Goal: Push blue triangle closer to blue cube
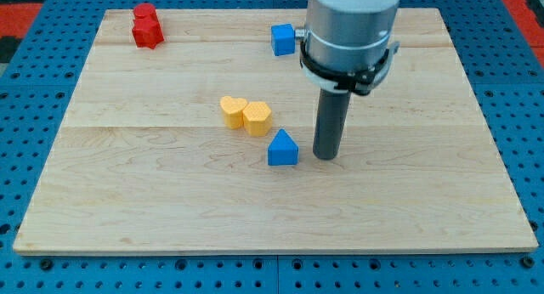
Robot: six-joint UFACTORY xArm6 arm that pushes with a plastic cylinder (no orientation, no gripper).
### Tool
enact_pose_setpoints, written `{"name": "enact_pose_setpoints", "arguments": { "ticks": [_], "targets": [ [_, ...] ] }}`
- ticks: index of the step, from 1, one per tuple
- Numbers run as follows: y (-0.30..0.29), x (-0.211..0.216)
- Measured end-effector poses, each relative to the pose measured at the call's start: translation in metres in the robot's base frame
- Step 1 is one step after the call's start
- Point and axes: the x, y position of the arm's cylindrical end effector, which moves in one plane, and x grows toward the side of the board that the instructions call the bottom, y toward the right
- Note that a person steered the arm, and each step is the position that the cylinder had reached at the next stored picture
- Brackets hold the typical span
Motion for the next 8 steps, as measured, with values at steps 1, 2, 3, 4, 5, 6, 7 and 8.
{"name": "enact_pose_setpoints", "arguments": {
  "ticks": [1,2,3,4,5,6,7,8],
  "targets": [
    [0.003,0.004],
    [-0.014,0.042],
    [-0.059,0.048],
    [-0.073,0.036],
    [-0.049,0.017],
    [-0.037,-0.007],
    [-0.033,-0.035],
    [-0.009,-0.062]
  ]
}}
